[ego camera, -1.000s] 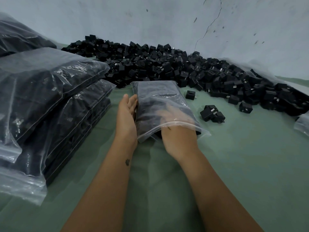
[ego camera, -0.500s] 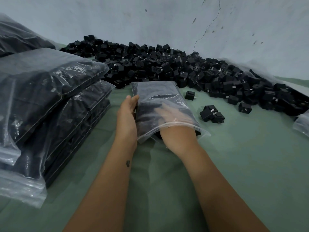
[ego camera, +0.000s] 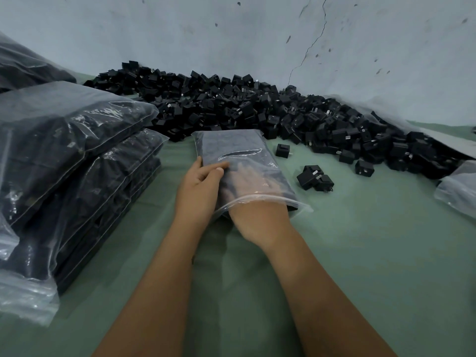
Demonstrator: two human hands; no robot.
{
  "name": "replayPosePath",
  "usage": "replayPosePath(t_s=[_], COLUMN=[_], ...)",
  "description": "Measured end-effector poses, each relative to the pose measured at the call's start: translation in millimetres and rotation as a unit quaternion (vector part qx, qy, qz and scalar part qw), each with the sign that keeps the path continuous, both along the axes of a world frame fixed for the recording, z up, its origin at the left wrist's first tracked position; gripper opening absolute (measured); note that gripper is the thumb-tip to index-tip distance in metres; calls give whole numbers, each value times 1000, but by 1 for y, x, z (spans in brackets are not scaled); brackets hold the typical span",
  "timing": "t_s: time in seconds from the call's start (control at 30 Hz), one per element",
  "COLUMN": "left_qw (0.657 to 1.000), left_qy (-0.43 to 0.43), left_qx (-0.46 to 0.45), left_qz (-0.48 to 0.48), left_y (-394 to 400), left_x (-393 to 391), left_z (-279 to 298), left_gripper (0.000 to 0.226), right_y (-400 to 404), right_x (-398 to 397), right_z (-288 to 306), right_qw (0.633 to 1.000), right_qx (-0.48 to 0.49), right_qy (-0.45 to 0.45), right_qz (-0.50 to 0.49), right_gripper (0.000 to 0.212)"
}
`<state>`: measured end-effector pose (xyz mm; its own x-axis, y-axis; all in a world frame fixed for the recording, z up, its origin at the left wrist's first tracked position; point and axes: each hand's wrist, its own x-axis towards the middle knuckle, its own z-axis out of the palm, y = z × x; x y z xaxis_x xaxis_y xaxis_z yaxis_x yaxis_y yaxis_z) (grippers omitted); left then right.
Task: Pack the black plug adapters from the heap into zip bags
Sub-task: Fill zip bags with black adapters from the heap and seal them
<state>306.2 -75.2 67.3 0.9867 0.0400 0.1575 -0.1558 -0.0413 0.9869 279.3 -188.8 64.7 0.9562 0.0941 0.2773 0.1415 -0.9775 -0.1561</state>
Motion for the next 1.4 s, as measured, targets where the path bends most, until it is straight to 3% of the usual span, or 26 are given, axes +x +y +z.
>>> replayPosePath(t_s=[0.07, 0.2, 0.27, 0.33, 0.47, 0.57, 0.67, 0.73, 0.83, 0.87, 0.93, 1.0, 1.13, 1.4], left_qw=[999, 998, 997, 995, 990, 982, 969, 959, 962, 962, 963, 960, 941, 908], left_qy=[-5, -2, -7, -11, -29, -49, -139, -205, -215, -210, -204, -202, -213, -200], left_qx=[35, 59, 75, 95, 138, 180, 199, 191, 170, 171, 173, 188, 259, 352], left_qz=[-3, -3, -4, -10, -13, -1, 39, 36, -9, -23, -44, -51, -54, -107], left_y=[0, 2, 3, 6, 13, 15, 14, 11, 8, 8, 9, 10, 10, 14], left_x=[2, 4, 4, 4, 4, 0, -8, -14, -21, -22, -23, -21, -19, -18], left_z=[-2, -4, -5, -5, -4, -3, 3, 6, 7, 7, 7, 8, 7, 5], left_gripper=[25, 26, 27, 27, 29, 30, 30, 26, 17, 16, 19, 22, 37, 57], right_y=[1, 2, 4, 4, -4, -24, -65, -93, -108, -109, -110, -112, -108, -110], right_x=[-8, -25, -33, -40, -46, -41, -36, -31, -23, -21, -18, -17, -15, -13], right_z=[0, -1, 2, 5, 14, 22, 17, 9, 2, -1, -8, -9, -7, -8], right_qw=[999, 995, 985, 961, 903, 873, 854, 865, 925, 945, 967, 973, 958, 959], right_qx=[-31, 10, 18, 63, 109, 213, 336, 345, 255, 212, 139, 107, 112, 151], right_qy=[-43, -98, -165, -256, -394, -435, -375, -289, -134, -83, -26, -39, -167, -119], right_qz=[-3, 25, 42, 77, 135, 62, -128, -220, -246, -237, -211, -201, -204, -210], right_gripper=[45, 46, 36, 15, 24, 22, 14, 36, 74, 78, 68, 53, 38, 32])
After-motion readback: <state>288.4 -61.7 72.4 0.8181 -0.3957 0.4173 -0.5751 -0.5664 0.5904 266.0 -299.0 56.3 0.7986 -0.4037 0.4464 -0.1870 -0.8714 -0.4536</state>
